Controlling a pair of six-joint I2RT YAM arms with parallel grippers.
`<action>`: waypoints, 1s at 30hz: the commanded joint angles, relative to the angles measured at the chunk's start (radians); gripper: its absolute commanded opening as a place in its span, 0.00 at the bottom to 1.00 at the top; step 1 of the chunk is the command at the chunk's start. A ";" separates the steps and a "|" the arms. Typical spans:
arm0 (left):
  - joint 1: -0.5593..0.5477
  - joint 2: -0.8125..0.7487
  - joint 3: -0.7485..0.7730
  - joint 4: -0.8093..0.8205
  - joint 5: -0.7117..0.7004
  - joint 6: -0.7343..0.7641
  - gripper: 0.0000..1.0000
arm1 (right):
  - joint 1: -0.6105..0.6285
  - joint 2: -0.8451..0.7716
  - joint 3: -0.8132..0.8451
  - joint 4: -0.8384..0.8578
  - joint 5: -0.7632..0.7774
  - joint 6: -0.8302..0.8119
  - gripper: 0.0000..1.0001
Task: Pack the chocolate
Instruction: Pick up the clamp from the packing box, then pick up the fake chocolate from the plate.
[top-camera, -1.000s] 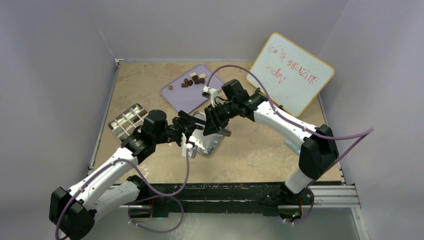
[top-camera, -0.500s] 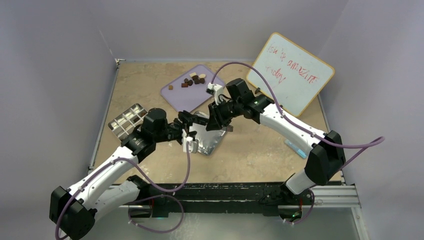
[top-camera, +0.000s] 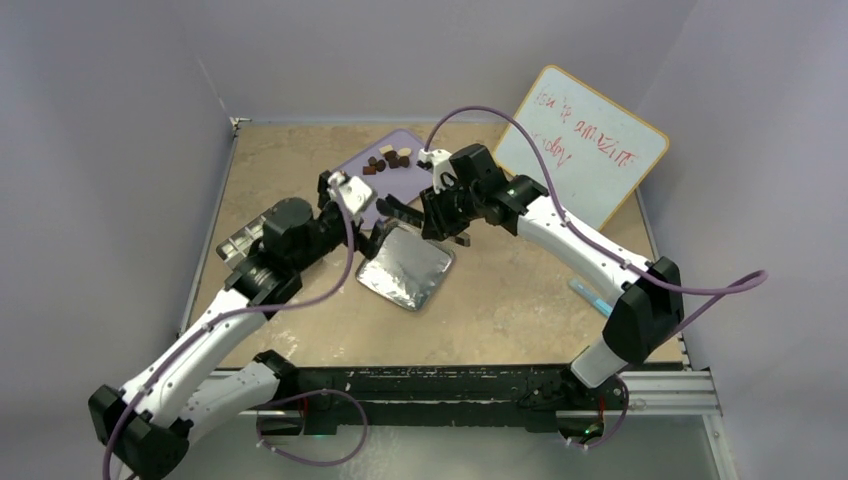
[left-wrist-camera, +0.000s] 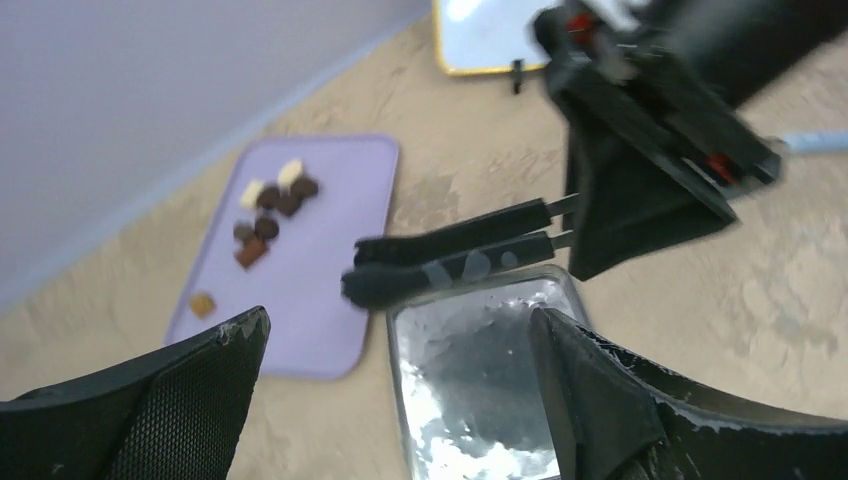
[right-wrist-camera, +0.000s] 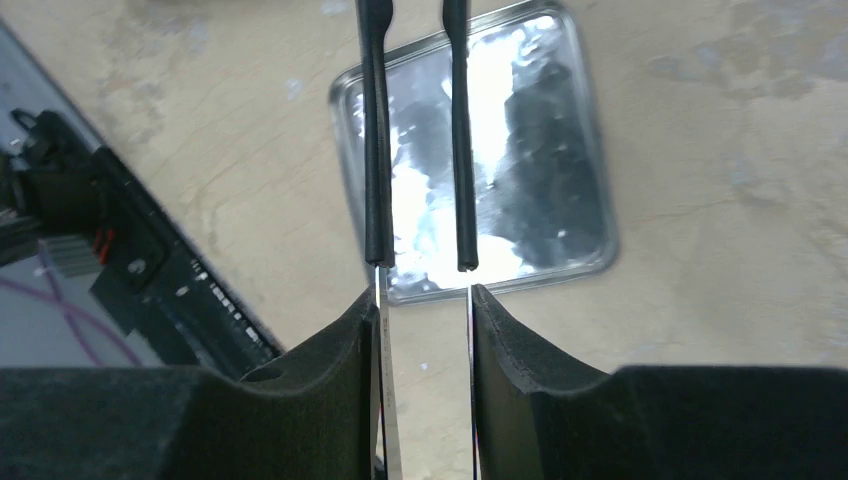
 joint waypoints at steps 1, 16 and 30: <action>0.027 0.126 0.133 -0.198 -0.242 -0.383 1.00 | -0.003 0.054 0.120 -0.085 0.205 -0.030 0.37; 0.073 -0.143 -0.012 -0.243 -0.391 -0.371 1.00 | -0.016 0.454 0.525 -0.231 0.469 -0.118 0.40; 0.073 -0.309 -0.067 -0.221 -0.333 -0.409 0.99 | -0.082 0.719 0.838 -0.226 0.446 -0.135 0.40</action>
